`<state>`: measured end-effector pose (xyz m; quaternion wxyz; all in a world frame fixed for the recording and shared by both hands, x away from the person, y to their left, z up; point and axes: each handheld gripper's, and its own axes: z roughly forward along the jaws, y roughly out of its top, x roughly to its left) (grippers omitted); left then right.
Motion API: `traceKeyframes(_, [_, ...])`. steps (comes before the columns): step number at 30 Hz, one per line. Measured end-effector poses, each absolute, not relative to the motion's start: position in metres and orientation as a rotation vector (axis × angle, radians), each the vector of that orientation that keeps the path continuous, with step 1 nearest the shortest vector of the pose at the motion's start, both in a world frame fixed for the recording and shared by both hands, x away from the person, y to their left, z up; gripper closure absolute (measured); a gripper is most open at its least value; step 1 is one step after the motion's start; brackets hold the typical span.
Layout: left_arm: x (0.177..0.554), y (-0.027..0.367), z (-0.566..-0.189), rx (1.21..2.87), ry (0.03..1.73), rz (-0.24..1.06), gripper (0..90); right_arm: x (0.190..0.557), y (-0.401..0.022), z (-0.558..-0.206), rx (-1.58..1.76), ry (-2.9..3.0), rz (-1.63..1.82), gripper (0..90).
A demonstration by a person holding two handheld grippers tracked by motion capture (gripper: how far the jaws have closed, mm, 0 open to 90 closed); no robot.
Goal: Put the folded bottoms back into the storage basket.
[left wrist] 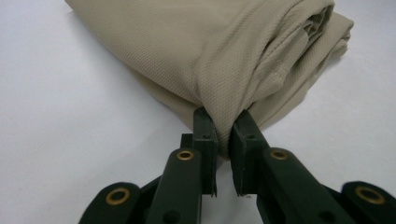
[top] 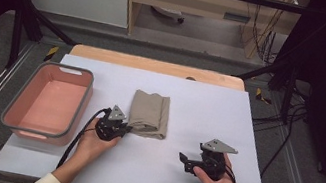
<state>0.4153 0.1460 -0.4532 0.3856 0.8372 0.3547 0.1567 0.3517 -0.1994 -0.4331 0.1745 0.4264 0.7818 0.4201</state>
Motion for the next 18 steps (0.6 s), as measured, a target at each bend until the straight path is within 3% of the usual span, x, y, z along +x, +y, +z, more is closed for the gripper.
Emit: traceKeyframes(18, [0.375, 0.164, -0.449, 2.189, 0.858, 0.312, 82.4, 0.345, -0.182, -0.431, 1.179, 2.27, 1.19, 14.4])
